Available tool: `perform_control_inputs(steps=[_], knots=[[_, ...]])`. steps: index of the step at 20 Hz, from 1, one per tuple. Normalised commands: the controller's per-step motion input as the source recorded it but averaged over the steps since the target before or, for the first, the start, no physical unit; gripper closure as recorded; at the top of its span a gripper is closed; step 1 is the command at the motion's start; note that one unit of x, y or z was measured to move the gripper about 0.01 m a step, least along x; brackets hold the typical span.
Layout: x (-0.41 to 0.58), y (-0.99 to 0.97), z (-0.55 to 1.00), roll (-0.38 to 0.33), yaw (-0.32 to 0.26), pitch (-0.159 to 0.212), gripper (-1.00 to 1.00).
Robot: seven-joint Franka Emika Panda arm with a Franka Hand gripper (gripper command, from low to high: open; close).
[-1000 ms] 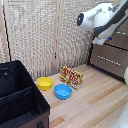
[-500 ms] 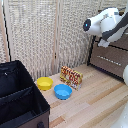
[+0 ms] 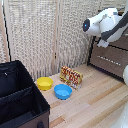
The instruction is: With caution, bring your gripper towards the upper drawer's hold. Grasp the drawer hold tightly with your gripper tool. Pull the drawer in your direction to reveal the contents of the top drawer.
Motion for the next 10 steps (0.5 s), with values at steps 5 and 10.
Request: perform_control_inputs(steps=[5, 10], knots=[[0.000, 0.77, -0.01, 0.063, -0.044, 0.000, 1.00], [0.057, 0.86, -0.11, 0.058, -0.080, 0.000, 1.00]])
